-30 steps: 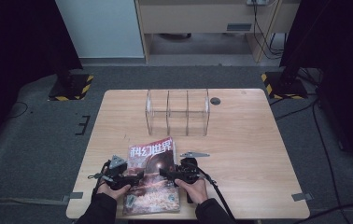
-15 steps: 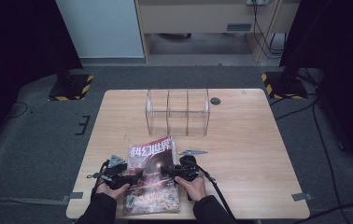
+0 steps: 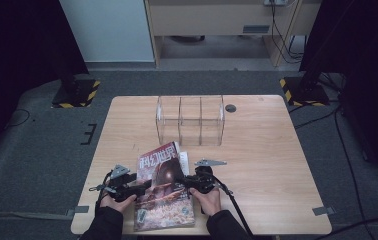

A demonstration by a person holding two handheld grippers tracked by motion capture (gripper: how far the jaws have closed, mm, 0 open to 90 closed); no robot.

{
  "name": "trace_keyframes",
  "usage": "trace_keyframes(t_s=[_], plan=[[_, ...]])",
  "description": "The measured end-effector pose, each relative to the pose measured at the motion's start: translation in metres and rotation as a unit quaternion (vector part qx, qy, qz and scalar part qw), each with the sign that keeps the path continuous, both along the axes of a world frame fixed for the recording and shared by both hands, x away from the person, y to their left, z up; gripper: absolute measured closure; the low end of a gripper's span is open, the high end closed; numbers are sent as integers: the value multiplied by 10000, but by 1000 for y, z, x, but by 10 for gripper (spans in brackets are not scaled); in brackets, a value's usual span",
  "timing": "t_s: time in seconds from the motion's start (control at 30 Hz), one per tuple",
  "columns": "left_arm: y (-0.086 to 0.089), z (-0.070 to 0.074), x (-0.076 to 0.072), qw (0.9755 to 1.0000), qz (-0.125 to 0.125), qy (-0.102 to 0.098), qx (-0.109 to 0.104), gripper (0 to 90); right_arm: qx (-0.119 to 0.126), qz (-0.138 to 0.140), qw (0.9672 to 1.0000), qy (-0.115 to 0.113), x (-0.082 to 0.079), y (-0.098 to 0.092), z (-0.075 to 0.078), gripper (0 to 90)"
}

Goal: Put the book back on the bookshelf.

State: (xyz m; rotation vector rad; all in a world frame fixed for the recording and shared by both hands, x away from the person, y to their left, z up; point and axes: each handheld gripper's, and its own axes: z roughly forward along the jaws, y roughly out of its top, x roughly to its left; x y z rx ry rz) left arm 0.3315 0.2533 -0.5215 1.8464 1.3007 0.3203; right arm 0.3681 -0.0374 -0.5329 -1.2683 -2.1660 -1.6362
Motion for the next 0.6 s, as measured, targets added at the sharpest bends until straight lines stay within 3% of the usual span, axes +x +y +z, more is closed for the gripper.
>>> trace_keyframes(t_s=[0.33,0.43,0.6], plan=[[2,2,2,9996,-118,-104,-230,217,388,258,9984,-334,-2,-13,12,871],[1,-1,2,9995,-248,28,-180,207,467,321,9976,-386,-3,-16,15,871],[-3,-4,7,9987,-468,88,-204,183,452,364,9976,-388,-2,-17,14,871]])
